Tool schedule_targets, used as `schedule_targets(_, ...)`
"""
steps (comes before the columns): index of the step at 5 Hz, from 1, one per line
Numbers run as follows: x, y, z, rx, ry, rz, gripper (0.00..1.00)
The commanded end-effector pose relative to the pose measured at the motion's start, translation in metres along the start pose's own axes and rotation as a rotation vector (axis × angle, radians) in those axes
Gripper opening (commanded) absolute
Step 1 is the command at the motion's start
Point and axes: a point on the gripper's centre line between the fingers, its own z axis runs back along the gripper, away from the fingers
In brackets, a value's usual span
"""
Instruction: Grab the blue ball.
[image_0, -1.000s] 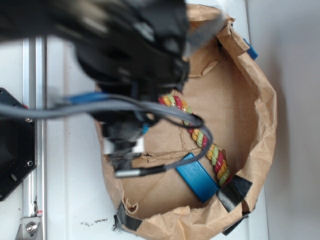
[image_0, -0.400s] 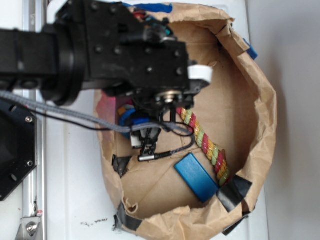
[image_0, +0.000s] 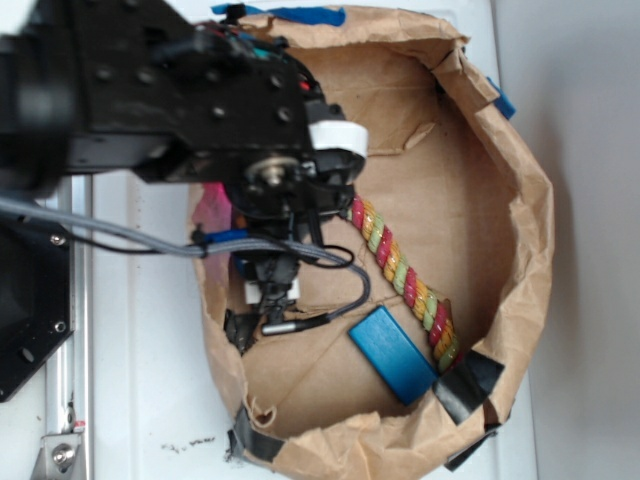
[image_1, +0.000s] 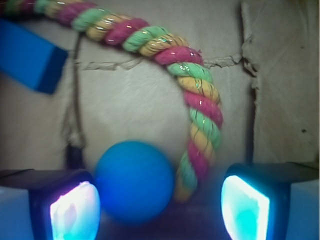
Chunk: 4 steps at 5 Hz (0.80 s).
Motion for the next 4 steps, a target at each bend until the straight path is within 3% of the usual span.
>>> schedule_targets(1, 0.011, 0.001, 0.007, 0.013, -0.092, 0.04, 1.0)
schedule_targets(2, 0.015, 0.003, -0.01, -0.028, -0.182, 0.118, 1.0)
schedule_targets(4, 0.011, -0.007, -0.015, -0.042, -0.176, 0.059, 1.0)
